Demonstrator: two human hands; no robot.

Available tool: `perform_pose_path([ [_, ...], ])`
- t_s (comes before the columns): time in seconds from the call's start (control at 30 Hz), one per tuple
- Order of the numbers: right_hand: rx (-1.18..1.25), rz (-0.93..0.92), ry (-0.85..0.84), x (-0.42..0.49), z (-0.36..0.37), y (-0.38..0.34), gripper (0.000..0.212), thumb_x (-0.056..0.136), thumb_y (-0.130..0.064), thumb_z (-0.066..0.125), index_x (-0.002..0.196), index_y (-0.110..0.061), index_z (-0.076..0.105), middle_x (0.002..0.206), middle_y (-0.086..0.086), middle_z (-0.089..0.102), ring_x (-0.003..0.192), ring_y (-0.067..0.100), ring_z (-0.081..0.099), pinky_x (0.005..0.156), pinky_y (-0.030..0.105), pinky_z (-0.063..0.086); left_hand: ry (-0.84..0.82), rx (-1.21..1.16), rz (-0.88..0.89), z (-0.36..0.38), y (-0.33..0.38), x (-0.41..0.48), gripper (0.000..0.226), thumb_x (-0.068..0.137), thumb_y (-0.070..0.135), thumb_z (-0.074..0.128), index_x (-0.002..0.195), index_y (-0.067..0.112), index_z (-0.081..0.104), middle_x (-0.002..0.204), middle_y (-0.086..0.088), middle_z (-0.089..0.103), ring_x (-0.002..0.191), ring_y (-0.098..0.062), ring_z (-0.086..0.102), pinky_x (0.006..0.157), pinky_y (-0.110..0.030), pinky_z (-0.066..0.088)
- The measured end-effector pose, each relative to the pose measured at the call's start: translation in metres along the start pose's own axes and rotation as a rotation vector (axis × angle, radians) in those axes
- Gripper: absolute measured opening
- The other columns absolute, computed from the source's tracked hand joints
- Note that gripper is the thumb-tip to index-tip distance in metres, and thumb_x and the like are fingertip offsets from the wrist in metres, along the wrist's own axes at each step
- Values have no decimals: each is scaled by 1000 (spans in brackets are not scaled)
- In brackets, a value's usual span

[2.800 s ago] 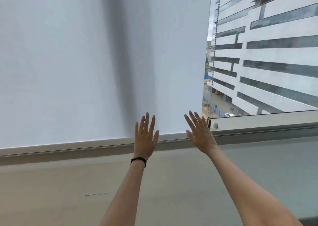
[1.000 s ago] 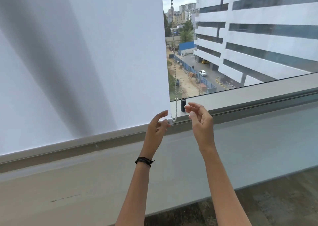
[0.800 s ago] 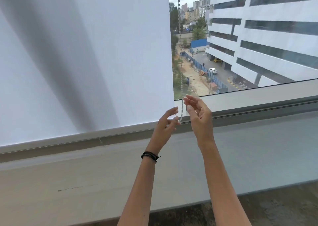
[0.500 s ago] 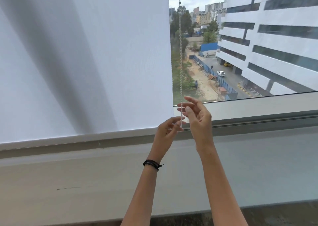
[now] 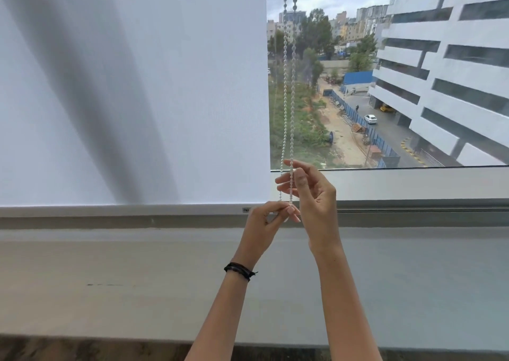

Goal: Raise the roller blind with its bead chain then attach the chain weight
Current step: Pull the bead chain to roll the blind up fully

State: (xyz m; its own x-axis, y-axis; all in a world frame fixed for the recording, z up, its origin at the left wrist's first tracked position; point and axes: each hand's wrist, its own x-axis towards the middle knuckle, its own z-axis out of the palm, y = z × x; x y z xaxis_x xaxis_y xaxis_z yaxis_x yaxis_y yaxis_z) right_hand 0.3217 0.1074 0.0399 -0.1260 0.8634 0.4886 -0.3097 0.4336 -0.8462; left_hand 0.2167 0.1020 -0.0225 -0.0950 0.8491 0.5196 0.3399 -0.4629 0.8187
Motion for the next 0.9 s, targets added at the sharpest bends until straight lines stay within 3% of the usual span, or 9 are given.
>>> perform_pose_path([
  [0.07, -7, -18, -11, 3, 0, -2, 20, 97, -18, 46, 104, -14, 64, 77, 1, 66, 73, 11, 65, 72, 23, 54, -23, 17, 10, 1, 0, 2, 15, 89, 18, 56, 86, 27, 67, 77, 32, 67, 80, 9, 60, 77, -7, 42],
  [0.3, 21, -111, -18, 26, 23, -20, 20, 98, -14, 44, 102, -14, 64, 72, -6, 67, 69, 7, 64, 67, 19, 53, -27, 174, 25, -19, 1, 8, 16, 90, 18, 57, 82, 28, 67, 81, 41, 62, 91, 12, 54, 82, -4, 36],
  [0.43, 29, -170, -29, 35, 26, -25, 21, 98, -14, 43, 102, -16, 64, 66, -10, 66, 63, 6, 63, 64, 19, 53, -39, 191, -19, -19, -7, 4, 24, 91, 14, 59, 71, 17, 71, 73, 27, 65, 89, 10, 56, 90, -21, 42],
  [0.53, -5, -214, -34, 40, 29, -25, 21, 98, -11, 44, 103, -11, 64, 56, -11, 60, 53, 6, 57, 61, 28, 55, -51, 206, -13, -16, -7, 4, 25, 92, 12, 58, 71, 9, 71, 72, 17, 65, 85, 10, 55, 88, -27, 42],
  [0.67, -22, -249, -19, 38, 39, -19, 21, 97, -12, 45, 97, -16, 65, 49, -12, 54, 47, 6, 50, 59, 30, 56, -62, 202, -7, -22, -7, 2, 23, 90, 17, 57, 72, 12, 71, 66, 29, 60, 83, 10, 54, 83, -23, 40],
  [0.8, -68, -251, -22, 30, 41, -12, 20, 97, -14, 44, 91, -14, 64, 48, -8, 51, 45, 13, 46, 55, 49, 49, -81, 257, 29, -25, -18, -5, 24, 91, 15, 57, 71, 12, 70, 69, 23, 61, 78, -1, 53, 82, -35, 46],
  [0.9, -89, -256, -3, 24, 38, -12, 22, 97, -16, 44, 87, -22, 63, 48, -5, 50, 45, 16, 45, 54, 51, 46, 40, 301, 48, -27, -25, -12, 26, 92, 24, 55, 71, 16, 70, 68, 23, 59, 76, 5, 48, 84, -25, 39],
])
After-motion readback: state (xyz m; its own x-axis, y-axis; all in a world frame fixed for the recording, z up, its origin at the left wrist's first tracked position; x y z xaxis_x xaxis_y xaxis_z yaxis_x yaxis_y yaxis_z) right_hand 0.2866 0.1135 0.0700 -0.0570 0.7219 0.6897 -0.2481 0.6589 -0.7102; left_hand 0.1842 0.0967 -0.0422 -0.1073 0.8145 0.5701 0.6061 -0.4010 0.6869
